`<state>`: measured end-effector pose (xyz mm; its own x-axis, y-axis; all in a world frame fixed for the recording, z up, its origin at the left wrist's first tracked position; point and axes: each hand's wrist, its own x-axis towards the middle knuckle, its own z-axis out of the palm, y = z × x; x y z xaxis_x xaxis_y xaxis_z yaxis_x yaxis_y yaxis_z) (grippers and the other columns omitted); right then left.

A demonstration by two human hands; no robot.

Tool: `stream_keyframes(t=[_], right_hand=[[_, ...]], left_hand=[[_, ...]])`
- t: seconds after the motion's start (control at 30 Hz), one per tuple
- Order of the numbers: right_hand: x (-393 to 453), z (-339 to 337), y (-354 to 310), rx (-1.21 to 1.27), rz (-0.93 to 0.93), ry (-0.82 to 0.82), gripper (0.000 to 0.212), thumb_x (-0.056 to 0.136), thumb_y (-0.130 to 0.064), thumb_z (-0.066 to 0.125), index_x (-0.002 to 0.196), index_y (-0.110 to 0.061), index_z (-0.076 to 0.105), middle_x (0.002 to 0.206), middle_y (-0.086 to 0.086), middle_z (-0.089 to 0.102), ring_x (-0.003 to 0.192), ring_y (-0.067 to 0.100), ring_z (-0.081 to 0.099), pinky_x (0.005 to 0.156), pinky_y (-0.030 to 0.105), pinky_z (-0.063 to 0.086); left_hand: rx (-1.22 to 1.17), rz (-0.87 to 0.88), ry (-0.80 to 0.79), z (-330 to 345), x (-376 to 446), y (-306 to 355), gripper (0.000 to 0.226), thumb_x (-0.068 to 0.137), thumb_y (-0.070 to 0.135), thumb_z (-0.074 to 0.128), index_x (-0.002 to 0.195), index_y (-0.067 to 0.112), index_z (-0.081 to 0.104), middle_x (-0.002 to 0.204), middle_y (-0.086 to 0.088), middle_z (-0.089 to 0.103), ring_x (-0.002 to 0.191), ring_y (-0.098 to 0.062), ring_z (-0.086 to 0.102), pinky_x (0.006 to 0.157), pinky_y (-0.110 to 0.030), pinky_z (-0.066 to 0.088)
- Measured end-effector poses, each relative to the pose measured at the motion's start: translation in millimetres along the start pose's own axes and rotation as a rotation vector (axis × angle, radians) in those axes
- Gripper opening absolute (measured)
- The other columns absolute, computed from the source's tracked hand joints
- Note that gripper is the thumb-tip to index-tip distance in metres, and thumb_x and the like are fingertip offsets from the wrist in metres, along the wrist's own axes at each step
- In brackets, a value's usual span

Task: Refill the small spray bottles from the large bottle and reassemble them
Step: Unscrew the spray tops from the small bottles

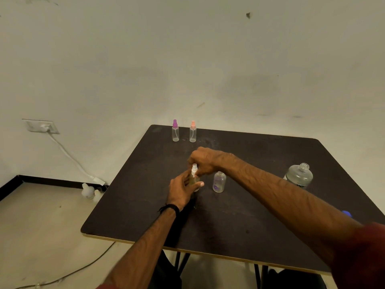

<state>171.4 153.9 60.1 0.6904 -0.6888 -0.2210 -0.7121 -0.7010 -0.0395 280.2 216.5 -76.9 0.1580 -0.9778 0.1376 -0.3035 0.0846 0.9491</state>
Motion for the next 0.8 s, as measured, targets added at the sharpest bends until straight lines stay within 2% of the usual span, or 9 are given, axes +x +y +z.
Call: stream_keyframes(t=[0.07,0.13,0.17,0.3,0.43,0.47,0.57,0.7,0.8], right_hand=[[0.8,-2.6,-0.4,0.006,0.074,0.008,0.037,0.080,-0.041,0.075,0.096,-0.011,0.060,0.088,0.003,0.058,0.081,0.018,0.058,0.067,0.028,0.046],[0.6,-4.1,-0.7,-0.038,0.138,0.059,0.047,0.084,-0.055,0.066,0.075,-0.012,0.048,0.074,0.003,0.049,0.068,0.017,0.051,0.060,0.028,0.042],[0.0,-4.2,-1.8,-0.061,0.157,0.077,0.049,0.087,-0.056,0.061,0.074,-0.011,0.046,0.072,0.003,0.047,0.065,0.016,0.048,0.060,0.028,0.042],[-0.3,2.8,-10.9,-0.084,0.151,0.045,0.042,0.093,-0.043,0.060,0.107,-0.004,0.060,0.089,0.008,0.053,0.078,0.020,0.055,0.074,0.032,0.052],[0.8,-3.6,-11.7,-0.023,0.084,-0.020,0.019,0.086,-0.016,0.068,0.104,-0.010,0.064,0.100,0.006,0.063,0.092,0.022,0.062,0.079,0.031,0.052],[1.1,-5.9,-11.3,-0.002,0.076,-0.053,0.021,0.084,-0.012,0.070,0.104,-0.011,0.064,0.101,0.005,0.063,0.096,0.022,0.062,0.082,0.031,0.052],[-0.4,-7.7,-12.9,-0.005,0.093,-0.085,0.052,0.079,-0.022,0.077,0.125,-0.014,0.056,0.118,0.004,0.059,0.105,0.023,0.058,0.090,0.035,0.052],[-4.4,-1.6,-13.5,-0.106,0.163,0.092,0.048,0.091,-0.048,0.060,0.112,-0.005,0.058,0.103,0.011,0.061,0.081,0.021,0.055,0.074,0.032,0.050],[-3.1,1.6,-13.8,-0.075,0.170,0.049,0.041,0.093,-0.041,0.060,0.111,-0.005,0.060,0.102,0.011,0.062,0.082,0.020,0.057,0.078,0.032,0.052]], left_hand=[[0.007,0.009,0.015,0.0,-0.6,-1.2,0.037,0.077,0.027,0.086,0.110,0.022,0.071,0.099,0.010,0.075,0.095,-0.002,0.071,0.088,-0.024,0.058],[0.004,0.003,0.028,0.2,-0.4,-1.9,0.050,0.075,0.030,0.087,0.120,0.022,0.069,0.107,0.010,0.073,0.102,-0.004,0.068,0.091,-0.024,0.056],[0.005,-0.004,0.031,0.2,0.1,-2.8,0.057,0.074,0.032,0.088,0.125,0.020,0.067,0.111,0.008,0.072,0.105,-0.006,0.067,0.094,-0.025,0.055],[-0.021,-0.026,0.019,1.2,-0.1,-1.2,0.060,0.074,0.026,0.088,0.128,0.016,0.065,0.113,0.005,0.072,0.108,-0.007,0.068,0.095,-0.022,0.054],[0.009,-0.014,0.010,1.1,0.6,0.4,0.048,0.074,0.028,0.088,0.118,0.018,0.070,0.103,0.009,0.073,0.100,-0.005,0.070,0.090,-0.020,0.055],[0.012,-0.016,0.011,0.9,1.0,-0.6,0.046,0.074,0.028,0.088,0.115,0.018,0.071,0.101,0.009,0.074,0.098,-0.004,0.071,0.089,-0.021,0.056],[0.014,-0.015,0.018,0.4,0.7,-1.2,0.035,0.074,0.026,0.088,0.105,0.019,0.073,0.093,0.008,0.076,0.089,-0.003,0.072,0.086,-0.023,0.059],[0.012,0.001,0.024,0.6,0.3,-1.2,0.055,0.073,0.030,0.088,0.123,0.019,0.068,0.105,0.012,0.073,0.098,0.000,0.068,0.086,-0.013,0.053],[0.017,-0.010,0.021,1.1,0.5,-1.8,0.058,0.073,0.030,0.088,0.126,0.018,0.066,0.110,0.007,0.073,0.103,-0.003,0.068,0.092,-0.019,0.055]])
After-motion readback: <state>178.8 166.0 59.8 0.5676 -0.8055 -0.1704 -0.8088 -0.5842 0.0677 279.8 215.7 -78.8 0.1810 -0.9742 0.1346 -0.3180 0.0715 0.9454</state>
